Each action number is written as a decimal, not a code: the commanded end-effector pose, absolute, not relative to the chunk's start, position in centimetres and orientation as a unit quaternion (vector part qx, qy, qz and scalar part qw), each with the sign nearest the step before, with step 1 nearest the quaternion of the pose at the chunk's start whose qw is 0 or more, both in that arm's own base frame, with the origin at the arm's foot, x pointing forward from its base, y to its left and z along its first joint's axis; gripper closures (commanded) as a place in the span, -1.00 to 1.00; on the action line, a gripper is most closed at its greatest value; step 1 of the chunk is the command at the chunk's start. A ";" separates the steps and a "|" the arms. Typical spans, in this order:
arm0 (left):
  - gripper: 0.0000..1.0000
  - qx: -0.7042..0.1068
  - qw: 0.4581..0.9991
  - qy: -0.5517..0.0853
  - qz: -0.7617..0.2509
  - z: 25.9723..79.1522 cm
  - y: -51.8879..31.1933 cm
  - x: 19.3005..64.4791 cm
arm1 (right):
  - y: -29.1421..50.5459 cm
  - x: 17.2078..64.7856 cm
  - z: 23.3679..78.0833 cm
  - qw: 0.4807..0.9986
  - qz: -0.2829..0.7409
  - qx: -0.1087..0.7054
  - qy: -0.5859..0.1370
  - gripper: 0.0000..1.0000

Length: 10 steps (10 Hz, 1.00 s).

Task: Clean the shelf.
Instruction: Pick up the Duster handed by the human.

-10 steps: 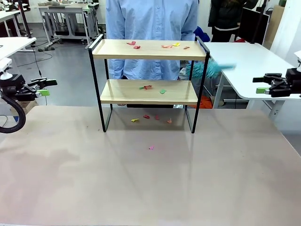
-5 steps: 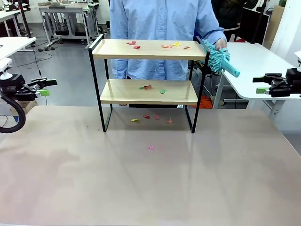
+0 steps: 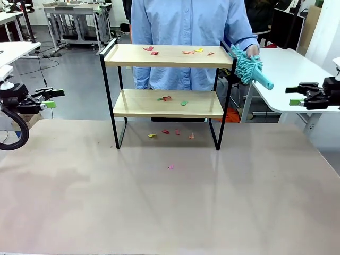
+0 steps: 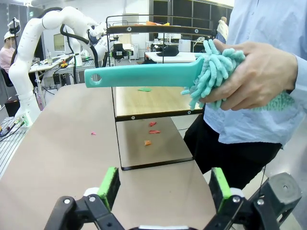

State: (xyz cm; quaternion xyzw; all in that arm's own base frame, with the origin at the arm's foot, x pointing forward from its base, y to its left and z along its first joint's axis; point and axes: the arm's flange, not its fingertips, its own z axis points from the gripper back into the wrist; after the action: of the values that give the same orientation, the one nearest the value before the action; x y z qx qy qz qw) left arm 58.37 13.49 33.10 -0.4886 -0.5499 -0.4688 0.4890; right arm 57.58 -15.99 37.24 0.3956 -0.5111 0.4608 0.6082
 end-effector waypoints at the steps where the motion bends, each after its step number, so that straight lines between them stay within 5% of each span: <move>1: -1.00 -0.488 0.488 -0.549 -0.472 33.4 13.5 58.4 | -15.9 57.6 37.5 0.607 0.462 0.394 -0.513 -1.00; 5: -1.00 -0.488 0.488 -0.549 -0.472 33.4 13.5 58.4 | -16.0 57.6 37.2 0.608 0.461 0.396 -0.511 -1.00; 10: -1.00 -0.488 0.488 -0.549 -0.472 33.4 13.5 58.4 | -12.0 50.8 52.5 0.733 0.378 0.288 -0.486 -1.00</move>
State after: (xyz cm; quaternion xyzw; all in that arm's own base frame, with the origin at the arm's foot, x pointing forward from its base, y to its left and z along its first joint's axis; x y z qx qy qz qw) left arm 58.43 13.51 33.12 -0.4882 -0.5498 -0.4695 0.4888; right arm 52.80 -15.38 50.54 0.3086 -0.5143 0.3977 0.6944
